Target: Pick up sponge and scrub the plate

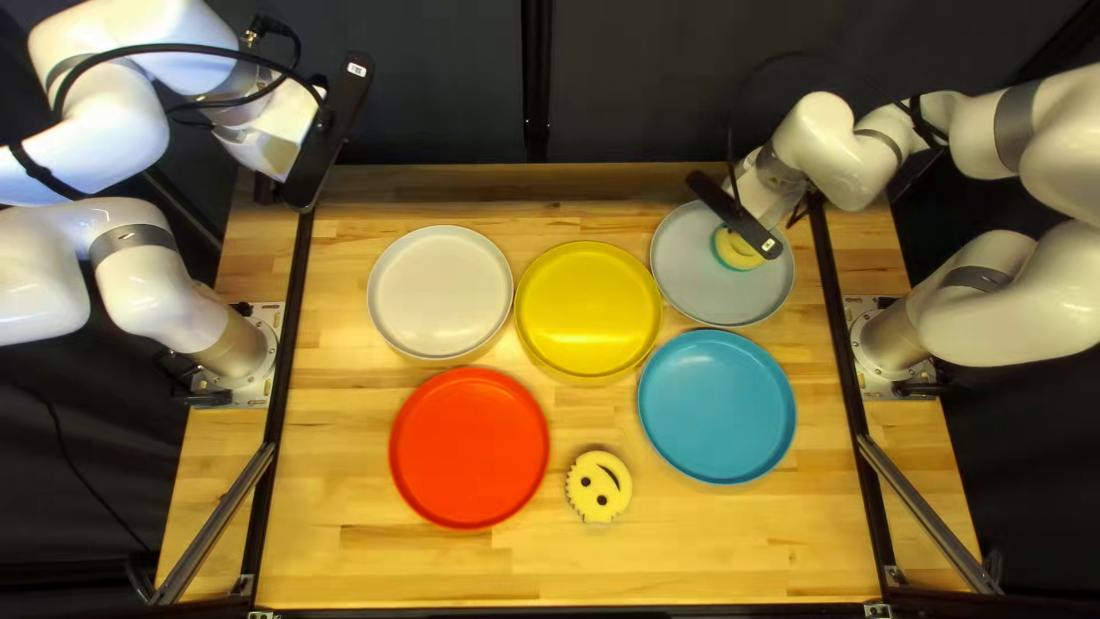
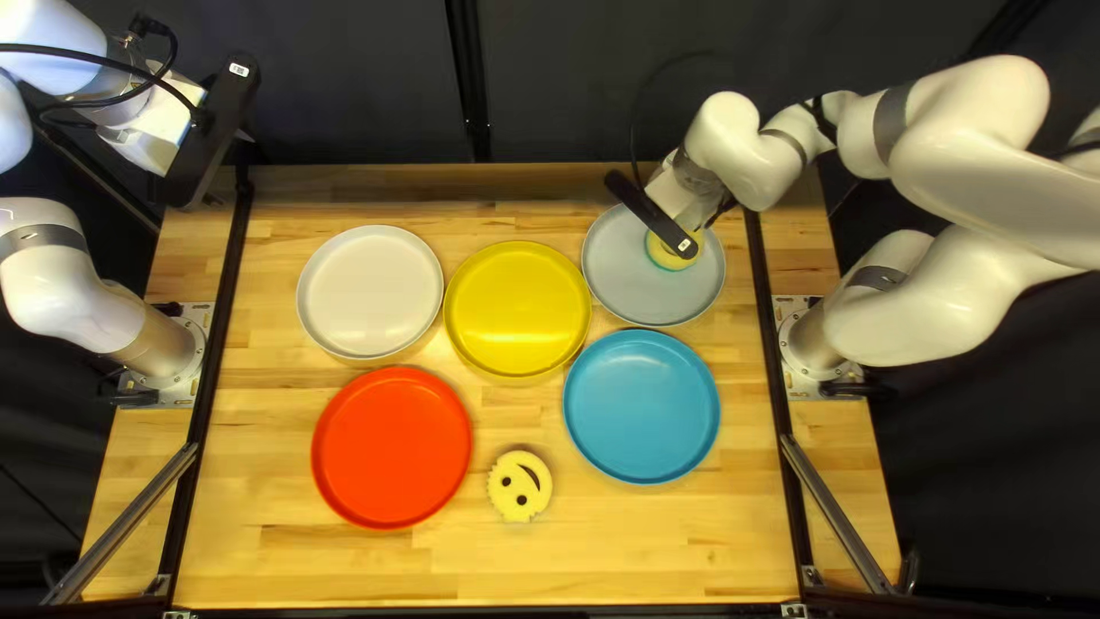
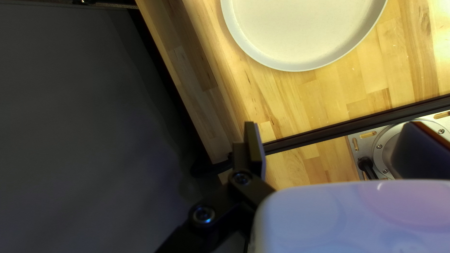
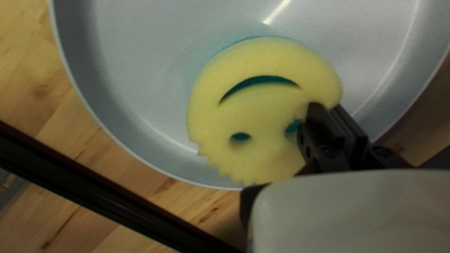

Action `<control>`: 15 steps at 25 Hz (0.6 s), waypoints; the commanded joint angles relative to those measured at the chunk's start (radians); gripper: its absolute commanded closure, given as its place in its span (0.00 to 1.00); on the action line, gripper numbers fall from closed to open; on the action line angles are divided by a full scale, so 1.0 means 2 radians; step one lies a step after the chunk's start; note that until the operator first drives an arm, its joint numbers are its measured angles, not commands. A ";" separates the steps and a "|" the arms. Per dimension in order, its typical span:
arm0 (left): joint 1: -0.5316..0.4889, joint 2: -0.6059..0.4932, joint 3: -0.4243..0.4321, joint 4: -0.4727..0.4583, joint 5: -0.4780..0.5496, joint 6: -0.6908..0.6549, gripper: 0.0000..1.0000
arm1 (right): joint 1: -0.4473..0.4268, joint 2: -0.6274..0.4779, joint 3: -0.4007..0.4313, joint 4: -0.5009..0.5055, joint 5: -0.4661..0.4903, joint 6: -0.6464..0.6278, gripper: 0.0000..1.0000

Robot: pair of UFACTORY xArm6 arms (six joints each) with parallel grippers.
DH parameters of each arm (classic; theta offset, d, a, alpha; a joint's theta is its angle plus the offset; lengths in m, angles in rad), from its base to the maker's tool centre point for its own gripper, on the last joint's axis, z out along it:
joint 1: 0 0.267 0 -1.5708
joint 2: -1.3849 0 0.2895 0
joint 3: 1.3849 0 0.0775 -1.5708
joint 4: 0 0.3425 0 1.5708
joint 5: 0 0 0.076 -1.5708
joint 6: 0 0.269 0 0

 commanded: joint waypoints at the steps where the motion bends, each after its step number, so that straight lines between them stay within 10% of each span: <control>1: 0.000 0.000 0.000 0.000 0.000 0.000 0.00 | 0.007 -0.021 0.025 0.006 -0.002 -0.002 1.00; 15: 0.000 0.000 0.000 0.000 0.000 0.000 0.00 | 0.057 -0.097 0.081 -0.021 0.020 0.059 1.00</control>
